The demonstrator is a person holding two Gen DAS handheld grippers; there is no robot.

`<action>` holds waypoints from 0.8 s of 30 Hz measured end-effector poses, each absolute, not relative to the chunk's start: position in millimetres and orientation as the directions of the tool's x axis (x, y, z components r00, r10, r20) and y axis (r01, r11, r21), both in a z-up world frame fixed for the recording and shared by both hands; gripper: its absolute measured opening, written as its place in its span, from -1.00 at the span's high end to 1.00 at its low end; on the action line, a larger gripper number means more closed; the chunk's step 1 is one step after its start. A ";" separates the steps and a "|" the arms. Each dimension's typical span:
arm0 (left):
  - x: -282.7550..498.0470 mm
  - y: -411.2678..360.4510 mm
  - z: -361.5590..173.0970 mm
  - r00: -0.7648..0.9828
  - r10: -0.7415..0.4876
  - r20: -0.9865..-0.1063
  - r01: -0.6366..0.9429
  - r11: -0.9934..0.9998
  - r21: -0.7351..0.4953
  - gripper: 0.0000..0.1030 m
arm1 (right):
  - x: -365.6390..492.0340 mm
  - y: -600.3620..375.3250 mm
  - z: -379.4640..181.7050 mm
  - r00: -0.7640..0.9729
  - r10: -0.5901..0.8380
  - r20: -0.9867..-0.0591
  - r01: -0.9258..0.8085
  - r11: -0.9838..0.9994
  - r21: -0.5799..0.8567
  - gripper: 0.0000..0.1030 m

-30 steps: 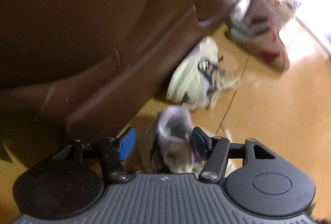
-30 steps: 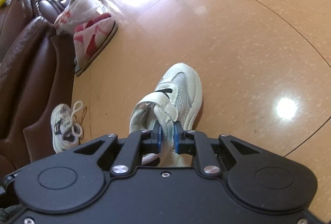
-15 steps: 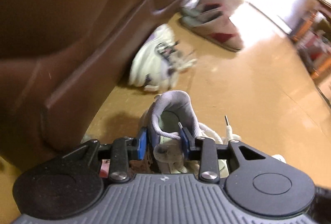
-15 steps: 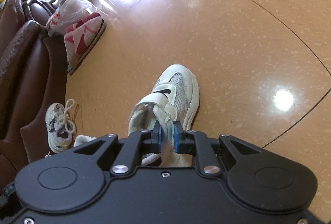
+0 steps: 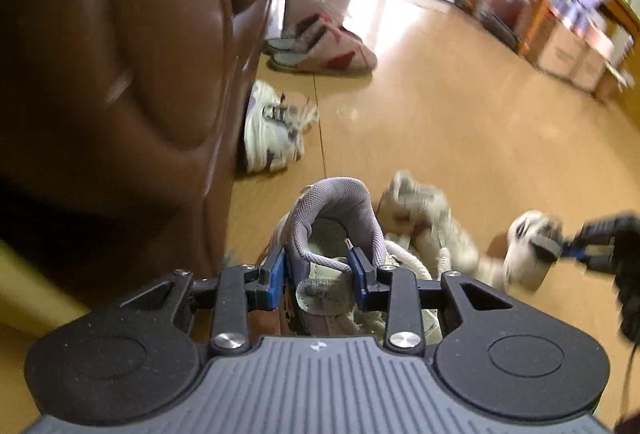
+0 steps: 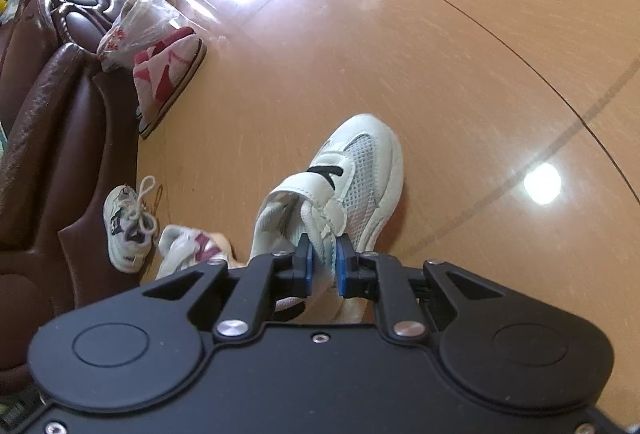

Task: Organize scattered shoes
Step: 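Carry the laced sneaker with the left tool to the shoe row and open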

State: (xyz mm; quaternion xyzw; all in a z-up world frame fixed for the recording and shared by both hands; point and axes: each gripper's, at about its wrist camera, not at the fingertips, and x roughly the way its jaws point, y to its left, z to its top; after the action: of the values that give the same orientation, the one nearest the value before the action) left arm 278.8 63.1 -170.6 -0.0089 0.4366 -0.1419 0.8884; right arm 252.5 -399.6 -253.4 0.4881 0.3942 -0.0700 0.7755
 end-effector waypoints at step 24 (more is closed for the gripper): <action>243.4 130.2 -272.2 0.520 -0.271 -0.810 0.402 0.915 -0.048 0.37 | 173.2 -302.7 -287.0 0.570 0.432 -0.699 0.563 0.416 0.715 0.76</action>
State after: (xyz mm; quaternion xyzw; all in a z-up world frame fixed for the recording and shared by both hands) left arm 243.4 130.2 -272.2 0.0728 0.4501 -0.1935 0.8687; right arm 173.2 -302.7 -287.0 0.5386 0.4616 -0.0465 0.7034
